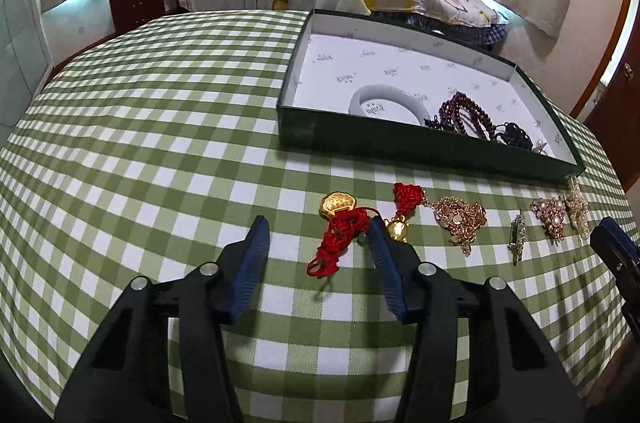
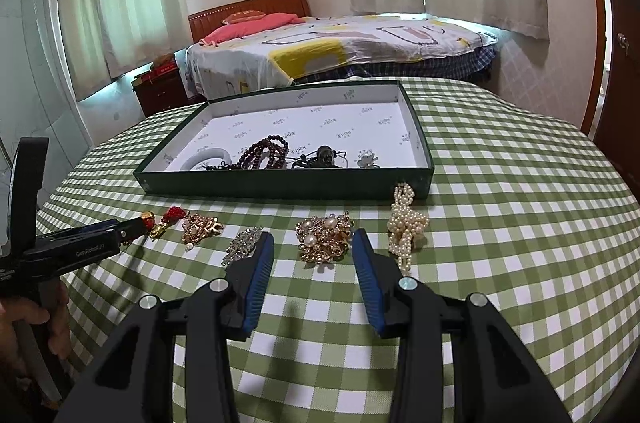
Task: Organize jewelry
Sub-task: 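Grasp the red tassel charm with the left tool while the right tool approaches the pearl brooch, then grasp the pearl cluster brooch with the right tool while the left tool holds the tassel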
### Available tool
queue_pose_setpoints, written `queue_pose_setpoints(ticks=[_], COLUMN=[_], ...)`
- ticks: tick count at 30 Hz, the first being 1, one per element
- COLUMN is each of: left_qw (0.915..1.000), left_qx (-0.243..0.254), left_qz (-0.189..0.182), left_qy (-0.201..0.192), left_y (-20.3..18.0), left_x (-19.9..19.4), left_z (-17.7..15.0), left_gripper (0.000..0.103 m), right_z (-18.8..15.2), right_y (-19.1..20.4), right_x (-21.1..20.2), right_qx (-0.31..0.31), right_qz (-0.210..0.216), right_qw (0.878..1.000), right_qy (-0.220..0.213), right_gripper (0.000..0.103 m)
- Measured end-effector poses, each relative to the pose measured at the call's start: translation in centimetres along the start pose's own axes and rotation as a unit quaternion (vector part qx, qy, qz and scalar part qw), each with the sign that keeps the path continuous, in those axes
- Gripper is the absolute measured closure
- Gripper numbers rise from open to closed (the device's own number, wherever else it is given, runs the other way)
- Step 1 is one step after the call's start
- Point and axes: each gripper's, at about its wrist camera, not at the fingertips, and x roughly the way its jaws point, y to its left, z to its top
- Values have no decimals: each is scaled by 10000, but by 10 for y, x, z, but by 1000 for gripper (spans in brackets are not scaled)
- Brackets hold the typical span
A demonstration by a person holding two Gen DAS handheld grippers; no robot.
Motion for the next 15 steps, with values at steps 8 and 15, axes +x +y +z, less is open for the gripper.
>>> queue_pose_setpoints(ticks=[8,15], left_qw=[9993,9989], left_qx=[249,134], left_qz=[-277,-346], left_qy=[27,-282], left_y=[-8,-2], left_x=[0,-12], left_z=[1,2], left_gripper=[90,92], right_z=[0,2], right_y=[-2,-4], right_x=[4,11], right_qx=[35,20], right_qz=[-9,-42], right_qw=[10000,9997], right_qy=[83,254], right_gripper=[62,62])
